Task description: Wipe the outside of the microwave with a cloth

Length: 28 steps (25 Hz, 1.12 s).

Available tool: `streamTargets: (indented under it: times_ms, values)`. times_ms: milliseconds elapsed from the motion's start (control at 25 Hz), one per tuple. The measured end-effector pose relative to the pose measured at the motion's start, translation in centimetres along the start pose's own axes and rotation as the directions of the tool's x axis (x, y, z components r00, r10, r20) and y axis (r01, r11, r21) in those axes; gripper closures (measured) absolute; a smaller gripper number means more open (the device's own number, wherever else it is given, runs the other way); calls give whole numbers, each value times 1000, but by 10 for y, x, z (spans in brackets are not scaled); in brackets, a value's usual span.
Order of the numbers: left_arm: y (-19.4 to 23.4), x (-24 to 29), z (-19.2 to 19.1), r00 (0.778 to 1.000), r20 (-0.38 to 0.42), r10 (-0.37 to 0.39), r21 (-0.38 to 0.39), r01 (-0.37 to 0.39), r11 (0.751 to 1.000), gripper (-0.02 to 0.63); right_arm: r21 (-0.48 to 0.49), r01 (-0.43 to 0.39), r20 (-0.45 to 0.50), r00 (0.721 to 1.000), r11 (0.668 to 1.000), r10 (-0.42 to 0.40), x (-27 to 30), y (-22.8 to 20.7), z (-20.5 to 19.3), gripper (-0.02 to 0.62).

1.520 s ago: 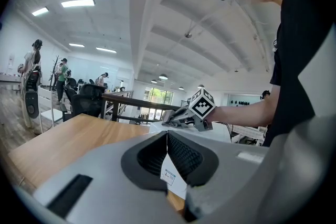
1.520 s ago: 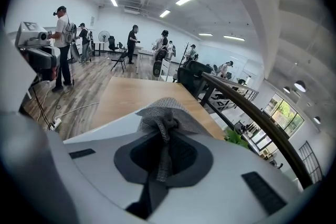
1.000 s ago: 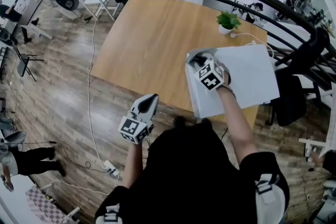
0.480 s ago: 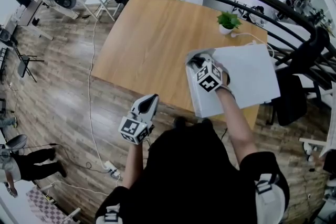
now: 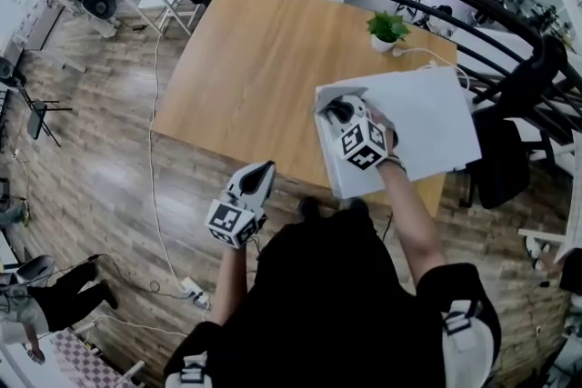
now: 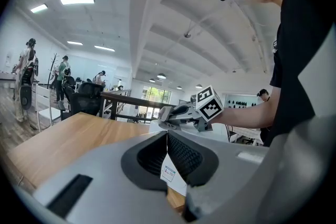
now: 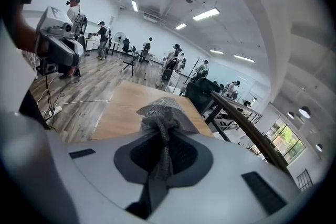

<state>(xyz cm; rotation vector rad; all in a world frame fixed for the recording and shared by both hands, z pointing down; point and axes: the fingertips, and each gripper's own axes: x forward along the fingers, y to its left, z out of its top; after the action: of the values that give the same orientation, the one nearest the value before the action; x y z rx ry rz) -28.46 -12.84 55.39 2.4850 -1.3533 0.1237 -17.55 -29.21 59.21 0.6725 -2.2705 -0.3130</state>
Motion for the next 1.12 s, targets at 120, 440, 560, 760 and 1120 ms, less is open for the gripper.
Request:
streamTargets:
  times_ms: [120,440,560,760,1120]
  values:
    - [-5,6,3,1000,10,4,25,-4,1000,603,-13,14,42,999,1000,-14,-16,-3,-3,578]
    - [-46,33,10,1000,13,2,23,-2,1000,603,14,4,150,989,1000,-6,-76,-12,-27,578]
    - [-64,48,16,1000,17,-12,33,11,999,603,50,6,171,985,999,-15,-102,-26,-44,578]
    - [-93,69,25,1000,24,-16,54,15,998,603,135,22,184,982,991,-47,-139,-50,-82,578]
    - [-135,109,31,999,34,3,59,-5,998,603,202,33,185,980,979,-71,-186,-78,-140,580]
